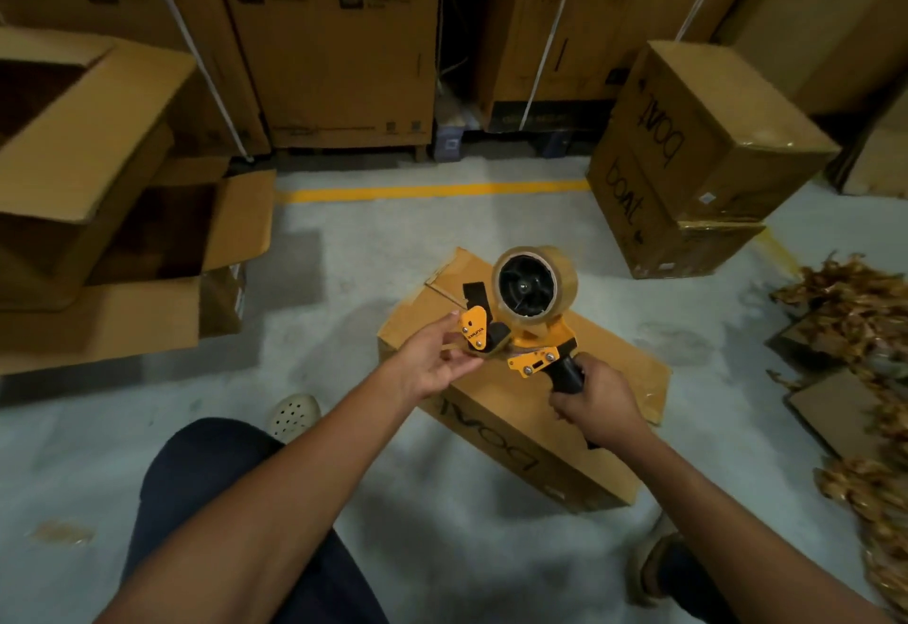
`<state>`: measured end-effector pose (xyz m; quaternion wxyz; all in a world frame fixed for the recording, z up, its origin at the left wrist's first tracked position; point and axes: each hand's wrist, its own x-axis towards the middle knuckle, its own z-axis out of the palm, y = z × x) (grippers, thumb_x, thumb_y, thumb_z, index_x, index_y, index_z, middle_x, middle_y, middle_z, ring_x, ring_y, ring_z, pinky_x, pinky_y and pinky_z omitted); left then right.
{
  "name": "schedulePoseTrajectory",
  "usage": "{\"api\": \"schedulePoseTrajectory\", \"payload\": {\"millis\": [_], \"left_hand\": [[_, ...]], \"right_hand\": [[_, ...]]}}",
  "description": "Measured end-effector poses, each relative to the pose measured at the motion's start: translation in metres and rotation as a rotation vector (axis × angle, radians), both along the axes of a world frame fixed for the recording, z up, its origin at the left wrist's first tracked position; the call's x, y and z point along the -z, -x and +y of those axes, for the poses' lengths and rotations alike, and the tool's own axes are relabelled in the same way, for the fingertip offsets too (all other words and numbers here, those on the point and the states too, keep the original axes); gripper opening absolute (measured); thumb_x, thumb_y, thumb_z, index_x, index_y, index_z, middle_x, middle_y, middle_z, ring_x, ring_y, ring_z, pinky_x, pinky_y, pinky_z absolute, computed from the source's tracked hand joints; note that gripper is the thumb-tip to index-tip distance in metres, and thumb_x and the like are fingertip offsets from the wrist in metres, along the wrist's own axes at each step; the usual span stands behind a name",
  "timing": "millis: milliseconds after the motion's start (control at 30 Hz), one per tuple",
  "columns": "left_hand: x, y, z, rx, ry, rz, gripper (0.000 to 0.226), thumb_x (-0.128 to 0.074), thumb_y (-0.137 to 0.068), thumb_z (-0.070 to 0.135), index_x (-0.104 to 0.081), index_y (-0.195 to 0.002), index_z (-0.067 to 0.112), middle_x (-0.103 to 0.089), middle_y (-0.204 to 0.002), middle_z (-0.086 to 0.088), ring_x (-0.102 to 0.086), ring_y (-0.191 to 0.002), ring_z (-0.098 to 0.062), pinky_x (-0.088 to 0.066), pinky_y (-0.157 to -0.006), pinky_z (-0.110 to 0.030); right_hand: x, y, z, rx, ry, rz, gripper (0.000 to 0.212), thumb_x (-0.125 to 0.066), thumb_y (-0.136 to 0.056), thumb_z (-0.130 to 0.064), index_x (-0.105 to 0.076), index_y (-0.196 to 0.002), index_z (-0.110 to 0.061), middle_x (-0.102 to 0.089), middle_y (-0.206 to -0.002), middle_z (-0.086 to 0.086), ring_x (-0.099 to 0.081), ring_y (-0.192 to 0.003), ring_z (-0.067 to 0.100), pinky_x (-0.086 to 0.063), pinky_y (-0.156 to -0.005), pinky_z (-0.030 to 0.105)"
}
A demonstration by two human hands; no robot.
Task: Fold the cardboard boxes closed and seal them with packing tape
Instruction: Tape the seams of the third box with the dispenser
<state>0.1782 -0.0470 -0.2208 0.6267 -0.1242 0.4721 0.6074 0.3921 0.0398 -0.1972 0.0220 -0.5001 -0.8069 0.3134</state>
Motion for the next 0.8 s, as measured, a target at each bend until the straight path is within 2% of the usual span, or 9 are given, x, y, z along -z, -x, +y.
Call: {"api": "schedulePoseTrajectory", "payload": {"millis": [100,200,300,433,500,567,667,733,800], "left_hand": [[0.004,0.008,0.003,0.012,-0.047,-0.101,0.034,-0.063,-0.096,0.022,-0.053,-0.121,0.0,-0.058,-0.125,-0.031,-0.066,-0.106,-0.044,-0.062,-0.071,-0.046],[0.008,0.016,0.009,0.114,-0.063,-0.119,0.025,-0.057,-0.097,0.006,-0.057,-0.122,0.002,-0.051,-0.13,-0.032,-0.064,-0.107,-0.049,-0.062,-0.07,-0.047],[0.003,0.025,0.017,0.308,-0.085,-0.11,0.024,-0.053,-0.1,0.017,-0.055,-0.12,0.003,-0.055,-0.126,-0.026,-0.069,-0.094,-0.047,-0.063,-0.062,-0.04],[0.001,0.032,0.024,0.433,-0.088,-0.167,0.034,-0.055,-0.098,0.021,-0.053,-0.124,0.0,-0.055,-0.129,-0.033,-0.072,-0.078,-0.041,-0.062,-0.06,-0.035],[0.003,0.032,0.024,0.443,-0.094,-0.187,0.032,-0.058,-0.092,0.013,-0.052,-0.121,0.001,-0.059,-0.116,-0.032,-0.072,-0.07,-0.037,-0.061,-0.053,-0.034],[0.008,0.029,0.024,0.467,-0.113,-0.186,0.022,-0.054,-0.095,0.007,-0.053,-0.116,-0.001,-0.065,-0.095,-0.028,-0.072,-0.067,-0.033,-0.06,-0.051,-0.031],[0.013,0.026,0.026,0.456,-0.115,-0.13,0.013,-0.05,-0.097,-0.002,-0.06,-0.105,-0.006,-0.068,-0.077,-0.021,-0.072,-0.062,-0.026,-0.059,-0.051,-0.026],[0.017,0.027,0.028,0.419,-0.078,-0.045,0.011,-0.049,-0.097,-0.005,-0.06,-0.099,-0.006,-0.067,-0.075,-0.021,-0.071,-0.058,-0.023,-0.058,-0.05,-0.024],[0.021,0.028,0.03,0.403,-0.047,0.029,0.009,-0.049,-0.098,-0.006,-0.057,-0.103,-0.008,-0.066,-0.081,-0.021,-0.072,-0.06,-0.023,-0.057,-0.049,-0.023]], "right_hand": [[-0.011,0.004,0.003,0.015,-0.018,0.042,0.032,-0.077,-0.08,-0.018,-0.055,-0.103,-0.02,-0.068,-0.076,-0.001,-0.068,-0.057,0.011,-0.059,-0.064,0.038],[-0.017,0.007,0.007,0.026,-0.049,0.071,0.032,-0.076,-0.081,-0.019,-0.055,-0.104,-0.021,-0.066,-0.083,0.0,-0.067,-0.054,0.01,-0.053,-0.053,0.028],[-0.022,0.008,0.012,0.016,-0.09,0.058,0.03,-0.076,-0.081,-0.019,-0.055,-0.103,-0.023,-0.065,-0.084,-0.002,-0.066,-0.052,0.008,-0.049,-0.049,0.023],[-0.026,0.011,0.023,-0.018,-0.148,0.035,0.029,-0.079,-0.078,-0.021,-0.056,-0.095,-0.025,-0.065,-0.078,-0.005,-0.067,-0.058,0.012,-0.057,-0.061,0.037],[-0.026,0.013,0.028,-0.023,-0.17,0.038,0.028,-0.08,-0.075,-0.021,-0.058,-0.092,-0.023,-0.065,-0.076,-0.005,-0.067,-0.062,0.017,-0.057,-0.063,0.042],[-0.028,0.016,0.031,-0.017,-0.175,0.048,0.028,-0.08,-0.074,-0.021,-0.06,-0.093,-0.022,-0.065,-0.077,-0.004,-0.067,-0.064,0.019,-0.057,-0.062,0.043],[-0.03,0.021,0.033,-0.004,-0.163,0.081,0.023,-0.079,-0.078,-0.024,-0.059,-0.09,-0.024,-0.065,-0.075,-0.004,-0.067,-0.056,0.014,-0.057,-0.055,0.04],[-0.029,0.022,0.035,0.008,-0.146,0.113,0.019,-0.076,-0.082,-0.029,-0.06,-0.089,-0.024,-0.066,-0.072,-0.003,-0.066,-0.054,0.012,-0.058,-0.058,0.039],[-0.025,0.02,0.04,-0.009,-0.136,0.095,0.018,-0.074,-0.082,-0.03,-0.059,-0.09,-0.023,-0.067,-0.074,-0.002,-0.067,-0.062,0.016,-0.057,-0.063,0.043]]}}
